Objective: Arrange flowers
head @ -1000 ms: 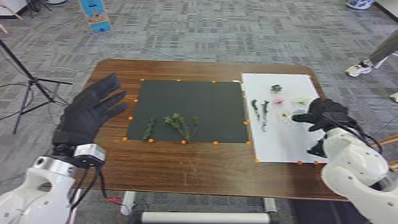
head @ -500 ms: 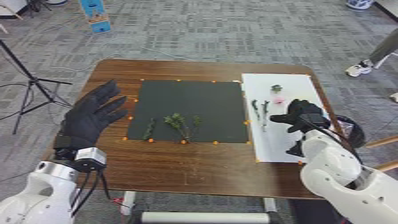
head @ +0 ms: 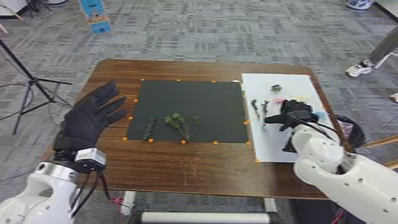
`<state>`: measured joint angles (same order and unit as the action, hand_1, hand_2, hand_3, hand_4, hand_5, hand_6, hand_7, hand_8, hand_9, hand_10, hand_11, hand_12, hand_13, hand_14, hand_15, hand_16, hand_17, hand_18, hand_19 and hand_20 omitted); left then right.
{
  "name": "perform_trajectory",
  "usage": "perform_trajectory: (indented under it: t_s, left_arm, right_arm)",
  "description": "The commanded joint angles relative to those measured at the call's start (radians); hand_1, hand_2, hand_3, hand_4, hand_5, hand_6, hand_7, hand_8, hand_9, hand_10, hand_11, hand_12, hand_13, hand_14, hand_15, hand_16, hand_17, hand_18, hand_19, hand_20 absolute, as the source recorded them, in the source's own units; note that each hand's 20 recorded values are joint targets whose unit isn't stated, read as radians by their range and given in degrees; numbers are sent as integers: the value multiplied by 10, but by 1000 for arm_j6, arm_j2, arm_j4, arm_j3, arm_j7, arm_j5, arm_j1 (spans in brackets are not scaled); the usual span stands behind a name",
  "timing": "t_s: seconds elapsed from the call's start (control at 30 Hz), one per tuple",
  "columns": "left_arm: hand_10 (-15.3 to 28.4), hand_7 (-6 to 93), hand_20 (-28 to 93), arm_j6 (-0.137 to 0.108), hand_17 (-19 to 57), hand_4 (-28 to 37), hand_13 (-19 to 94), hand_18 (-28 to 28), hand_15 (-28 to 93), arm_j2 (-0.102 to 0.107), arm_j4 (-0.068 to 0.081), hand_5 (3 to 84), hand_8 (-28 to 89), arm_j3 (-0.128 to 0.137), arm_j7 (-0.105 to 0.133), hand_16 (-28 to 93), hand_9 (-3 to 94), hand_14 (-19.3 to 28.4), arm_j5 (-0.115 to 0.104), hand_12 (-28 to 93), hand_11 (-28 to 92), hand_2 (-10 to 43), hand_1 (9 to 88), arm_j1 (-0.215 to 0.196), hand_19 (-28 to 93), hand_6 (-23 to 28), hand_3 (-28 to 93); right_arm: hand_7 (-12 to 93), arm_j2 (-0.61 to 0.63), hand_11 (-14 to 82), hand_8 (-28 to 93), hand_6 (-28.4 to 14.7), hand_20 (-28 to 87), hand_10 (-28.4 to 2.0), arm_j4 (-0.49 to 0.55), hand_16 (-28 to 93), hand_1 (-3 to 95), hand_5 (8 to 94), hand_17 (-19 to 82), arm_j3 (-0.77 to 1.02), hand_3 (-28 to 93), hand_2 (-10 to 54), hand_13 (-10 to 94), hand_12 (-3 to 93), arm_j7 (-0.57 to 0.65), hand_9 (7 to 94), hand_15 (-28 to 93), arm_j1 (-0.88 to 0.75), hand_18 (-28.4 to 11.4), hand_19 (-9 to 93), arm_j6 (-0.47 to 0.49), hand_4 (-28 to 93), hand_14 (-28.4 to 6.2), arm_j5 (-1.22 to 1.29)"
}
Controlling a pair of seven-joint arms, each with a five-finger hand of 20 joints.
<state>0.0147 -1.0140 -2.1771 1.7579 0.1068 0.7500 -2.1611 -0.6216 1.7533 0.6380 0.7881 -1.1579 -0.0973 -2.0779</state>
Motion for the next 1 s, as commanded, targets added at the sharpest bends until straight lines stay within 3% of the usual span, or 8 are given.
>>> perform_trajectory:
  t_s: [0.03,0.4,0.63,0.8,1.0]
  left_arm:
    - [107,186,76,-4,-105,-283,203,241,162,-10,-3,279,-96,-1,-4,46,218,139,-5,158,169,-95,241,-12,419,31,704]
    - [107,186,76,-5,-105,-283,203,242,161,-13,-9,279,-96,13,-3,45,217,138,-7,159,169,-95,242,-32,419,31,703]
    - [107,186,76,2,-105,-283,203,242,162,-11,-2,279,-96,1,-8,46,218,139,-7,159,169,-95,240,-15,420,31,707]
    - [107,185,76,-2,-106,-283,202,243,162,-11,-4,279,-96,7,-8,46,218,139,-7,159,169,-95,241,-20,420,31,706]
    - [108,185,76,-2,-106,-283,203,243,163,-15,-2,279,-95,5,-11,45,218,140,-8,159,170,-95,241,-22,419,31,706]
  right_arm:
    - [414,-10,587,-110,-44,429,-143,18,434,164,639,311,-14,748,-95,654,529,1,664,798,-1,-236,842,13,-283,-128,-53]
    - [403,14,582,-107,-43,426,-146,107,436,148,654,323,88,738,-75,668,530,-8,681,797,-55,-240,852,45,-282,-127,-26]
    - [403,-35,582,-99,-37,419,-138,65,437,148,683,337,28,737,-72,692,531,-15,707,798,-19,-241,863,76,-277,-120,-19]
    - [412,-58,583,-98,-33,412,-133,37,437,157,694,348,-31,740,-74,706,530,-14,723,800,17,-239,871,56,-277,-116,-27]
    - [426,-103,585,-100,-25,404,-124,-39,441,213,702,358,-94,762,-83,719,534,-3,734,798,67,-236,880,49,-263,-108,6]
